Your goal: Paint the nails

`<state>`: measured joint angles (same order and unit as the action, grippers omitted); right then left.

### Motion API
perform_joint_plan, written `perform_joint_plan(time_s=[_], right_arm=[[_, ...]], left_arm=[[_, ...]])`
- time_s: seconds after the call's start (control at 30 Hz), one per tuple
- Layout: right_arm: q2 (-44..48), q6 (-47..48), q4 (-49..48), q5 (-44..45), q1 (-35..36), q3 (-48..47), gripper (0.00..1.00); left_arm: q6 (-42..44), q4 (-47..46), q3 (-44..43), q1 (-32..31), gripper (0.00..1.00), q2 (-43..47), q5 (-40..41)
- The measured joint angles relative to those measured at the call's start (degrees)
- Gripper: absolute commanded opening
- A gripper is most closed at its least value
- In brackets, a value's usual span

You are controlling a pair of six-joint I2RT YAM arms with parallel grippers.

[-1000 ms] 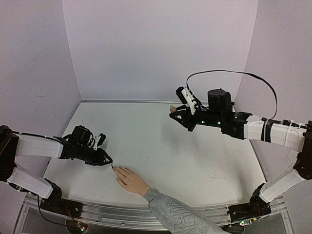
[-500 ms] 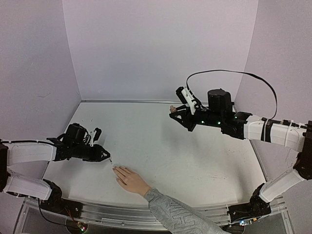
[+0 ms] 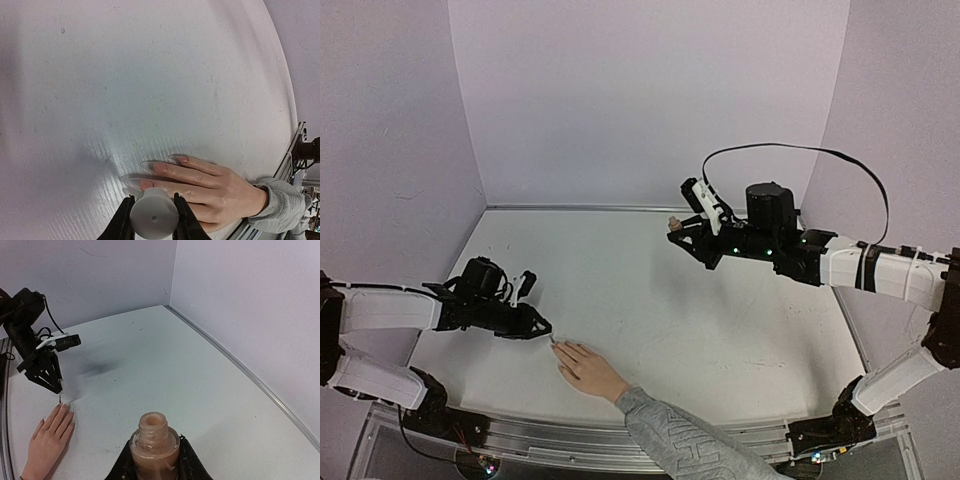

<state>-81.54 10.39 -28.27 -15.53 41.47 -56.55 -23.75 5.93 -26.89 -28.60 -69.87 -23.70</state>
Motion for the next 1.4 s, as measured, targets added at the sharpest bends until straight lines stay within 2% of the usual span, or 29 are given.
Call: perform_joint_plan(time_s=[1.4], right_arm=[[0.00,0.00,-0.02,-0.13,-0.37,0.00,0.00]], left_arm=[[-0.26,0.15,-0.09,-0.35,0.00,-4.09,1.92]])
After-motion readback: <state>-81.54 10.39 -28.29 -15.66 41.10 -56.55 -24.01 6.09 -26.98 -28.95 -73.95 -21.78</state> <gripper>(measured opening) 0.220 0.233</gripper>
